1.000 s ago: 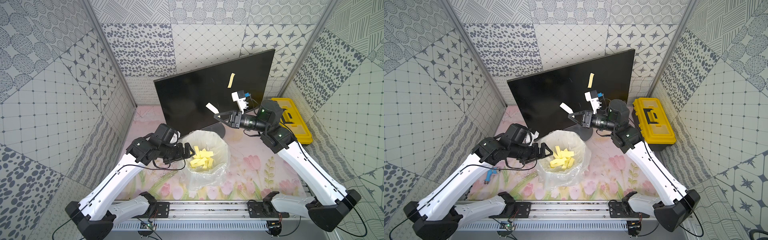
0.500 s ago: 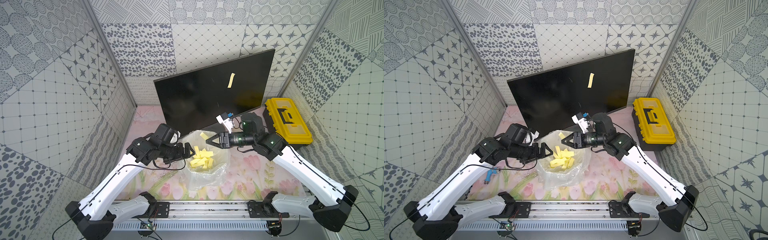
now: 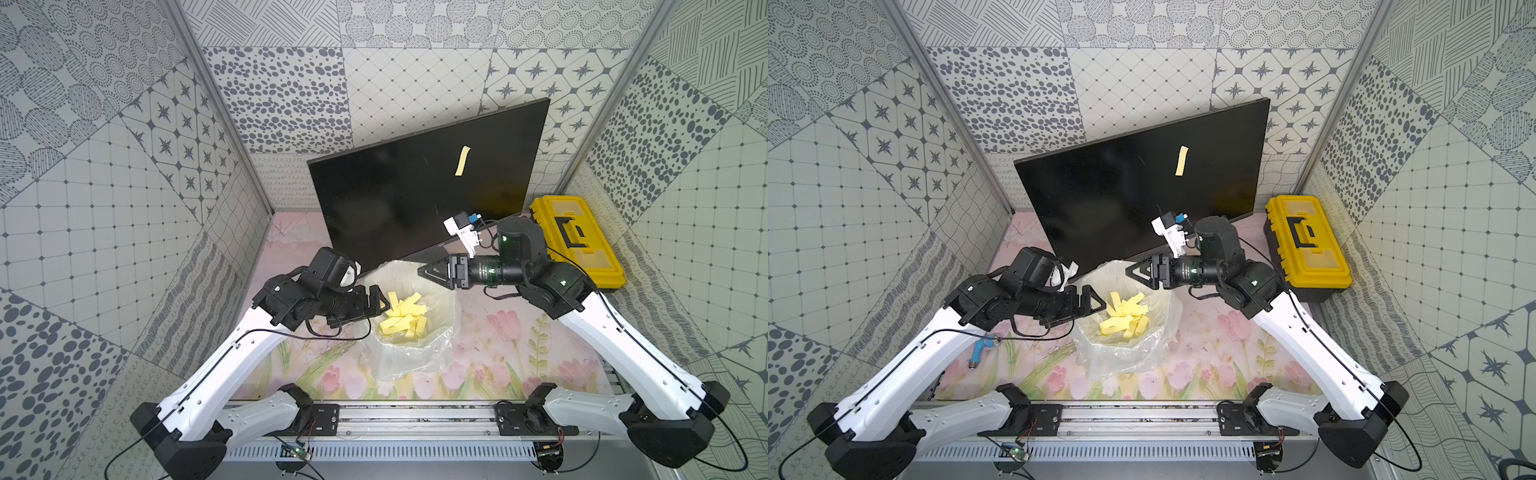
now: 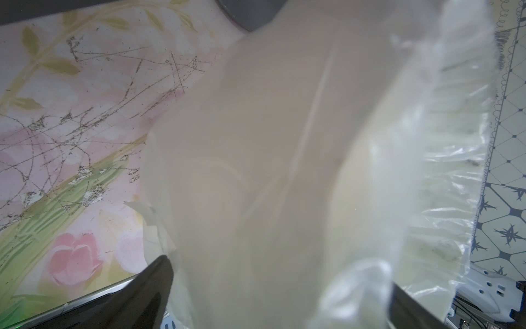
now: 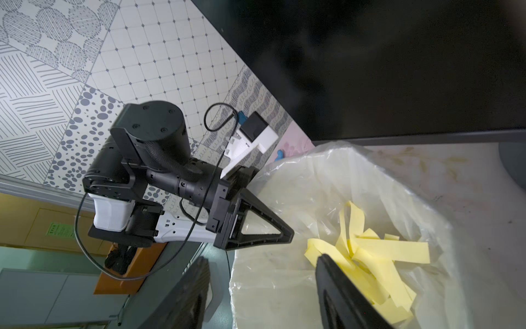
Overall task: Remove the sticky note from the monitor
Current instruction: Place the sticky note in the trash bin, then tear off the sticky note from the monitor.
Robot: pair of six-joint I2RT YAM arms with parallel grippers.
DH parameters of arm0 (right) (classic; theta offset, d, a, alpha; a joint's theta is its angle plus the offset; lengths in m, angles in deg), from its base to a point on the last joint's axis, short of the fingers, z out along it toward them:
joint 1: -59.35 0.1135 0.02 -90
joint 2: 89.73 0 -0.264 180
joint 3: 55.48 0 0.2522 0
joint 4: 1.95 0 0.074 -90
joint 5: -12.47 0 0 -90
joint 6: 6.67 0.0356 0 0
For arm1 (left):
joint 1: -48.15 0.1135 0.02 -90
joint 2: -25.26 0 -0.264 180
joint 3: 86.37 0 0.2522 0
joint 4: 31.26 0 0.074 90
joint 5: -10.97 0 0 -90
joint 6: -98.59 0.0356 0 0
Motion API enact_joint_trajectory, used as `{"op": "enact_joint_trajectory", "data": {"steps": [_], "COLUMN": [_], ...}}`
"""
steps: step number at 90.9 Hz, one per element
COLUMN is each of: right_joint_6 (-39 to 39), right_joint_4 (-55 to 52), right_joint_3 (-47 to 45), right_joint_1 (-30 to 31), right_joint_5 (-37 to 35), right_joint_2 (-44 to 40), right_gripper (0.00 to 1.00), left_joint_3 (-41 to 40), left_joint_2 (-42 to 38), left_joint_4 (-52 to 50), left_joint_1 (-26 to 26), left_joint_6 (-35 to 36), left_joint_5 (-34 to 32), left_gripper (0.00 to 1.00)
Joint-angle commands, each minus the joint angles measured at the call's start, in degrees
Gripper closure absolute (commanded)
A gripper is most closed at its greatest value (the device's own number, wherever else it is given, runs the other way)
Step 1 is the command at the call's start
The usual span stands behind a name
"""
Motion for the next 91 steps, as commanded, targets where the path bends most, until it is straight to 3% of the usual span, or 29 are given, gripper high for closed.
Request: {"op": "enact_joint_trajectory", "data": {"steps": [1,17,34,57,91], "right_joint_6": [-0.55,8.2,16.15,22.17,24.63], "right_joint_4": [6.19,22.51,36.34,47.92,51.75], "right_joint_3": [2.54,0.19,-0.66,-2.45,-0.72], "right_joint_1": [-5.28,-15.78,-21.22,-24.29,-25.08], "right_joint_5": [-2.9,-1.64,-1.79,-1.96,-1.89], "right_joint_2": [-0.22,0.46,4.37,9.91,15.29], "right_gripper": [0.31,0.28,0.27,0.27,0.27], "left_joint_3": [-0.16,-0.26,-0.24,-0.34,-0.18], "left_joint_2": [-0.41,-0.58,-0.77,-0.41,-0.07], "left_joint_4": [1.04,0.89,0.62,0.67,0.66], "left_joint_1": [-0.69,-0.69,-0.68,-0.69,-0.68], "left_joint_6": [0.64,0.83,0.8,0.62,0.63], "left_joint_5": [0.3,0.22,0.1,0.13,0.15], "left_gripper": [0.01,0.01,0.01,0.01,0.01]}}
